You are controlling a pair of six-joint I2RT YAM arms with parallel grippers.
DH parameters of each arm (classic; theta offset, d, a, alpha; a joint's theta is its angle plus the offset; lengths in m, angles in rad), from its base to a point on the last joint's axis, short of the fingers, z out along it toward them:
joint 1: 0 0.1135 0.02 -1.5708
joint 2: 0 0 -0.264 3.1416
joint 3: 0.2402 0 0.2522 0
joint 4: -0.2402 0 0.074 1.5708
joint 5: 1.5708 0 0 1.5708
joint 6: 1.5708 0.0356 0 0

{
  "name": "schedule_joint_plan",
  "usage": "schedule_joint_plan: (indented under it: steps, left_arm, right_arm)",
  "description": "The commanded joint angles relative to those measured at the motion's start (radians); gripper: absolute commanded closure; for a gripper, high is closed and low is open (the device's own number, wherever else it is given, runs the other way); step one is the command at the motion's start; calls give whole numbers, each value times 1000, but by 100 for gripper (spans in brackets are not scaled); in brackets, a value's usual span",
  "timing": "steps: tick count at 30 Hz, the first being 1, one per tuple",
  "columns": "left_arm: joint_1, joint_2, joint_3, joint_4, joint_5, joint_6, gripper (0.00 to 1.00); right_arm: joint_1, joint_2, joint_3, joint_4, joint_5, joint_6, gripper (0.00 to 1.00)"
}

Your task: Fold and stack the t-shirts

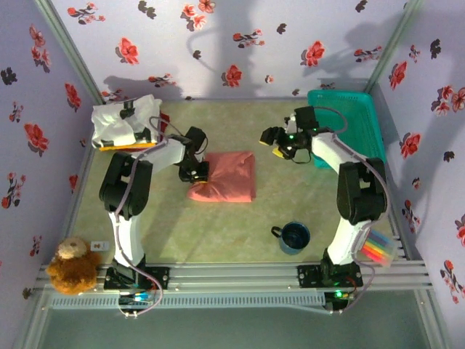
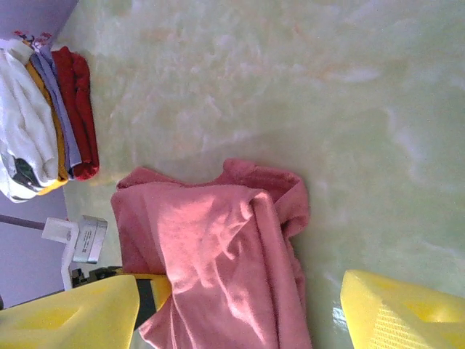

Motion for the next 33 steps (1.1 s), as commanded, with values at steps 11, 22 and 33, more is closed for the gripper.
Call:
schedule_joint_plan:
  steps: [11,22,33]
  left_arm:
    - [1,38,250,-220,-454,204,100]
    - [20,202,635,-345,-750,525,100]
    - [79,315,988,-394,-794,737,100]
  right_arm:
    - [-71,-140,-138,-65,10,-70,26]
    - [-70,-177,-167,-134,0,-105,26]
    - [-69,-198,-156,-181,9,-120,26]
